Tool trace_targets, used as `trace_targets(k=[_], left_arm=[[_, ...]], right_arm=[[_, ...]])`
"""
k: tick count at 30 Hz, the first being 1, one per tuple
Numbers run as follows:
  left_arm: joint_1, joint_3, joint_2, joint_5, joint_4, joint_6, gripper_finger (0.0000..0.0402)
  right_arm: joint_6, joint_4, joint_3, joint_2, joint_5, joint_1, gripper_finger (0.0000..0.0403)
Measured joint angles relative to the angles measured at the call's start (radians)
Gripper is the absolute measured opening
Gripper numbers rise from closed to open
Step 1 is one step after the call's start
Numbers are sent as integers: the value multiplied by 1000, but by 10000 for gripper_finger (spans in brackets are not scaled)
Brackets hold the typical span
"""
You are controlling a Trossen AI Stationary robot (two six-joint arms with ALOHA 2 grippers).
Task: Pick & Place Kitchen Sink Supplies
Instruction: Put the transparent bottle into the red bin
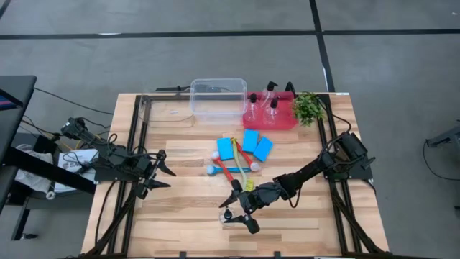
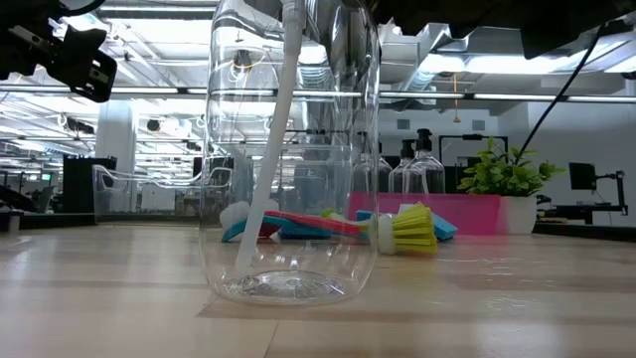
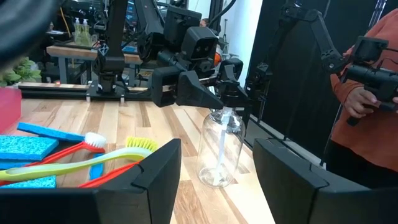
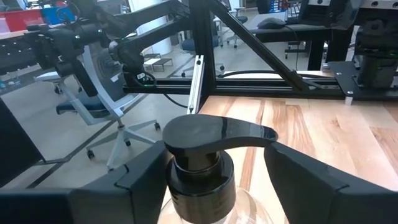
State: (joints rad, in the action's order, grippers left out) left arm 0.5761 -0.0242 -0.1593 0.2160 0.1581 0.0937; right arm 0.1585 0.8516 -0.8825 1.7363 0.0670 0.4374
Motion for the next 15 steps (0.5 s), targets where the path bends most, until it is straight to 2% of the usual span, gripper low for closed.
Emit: trace_targets(k=[15], left_arm=[[0, 0, 0, 0, 0, 0, 202]], right_arm=[[0, 0, 0, 0, -44, 1, 156]])
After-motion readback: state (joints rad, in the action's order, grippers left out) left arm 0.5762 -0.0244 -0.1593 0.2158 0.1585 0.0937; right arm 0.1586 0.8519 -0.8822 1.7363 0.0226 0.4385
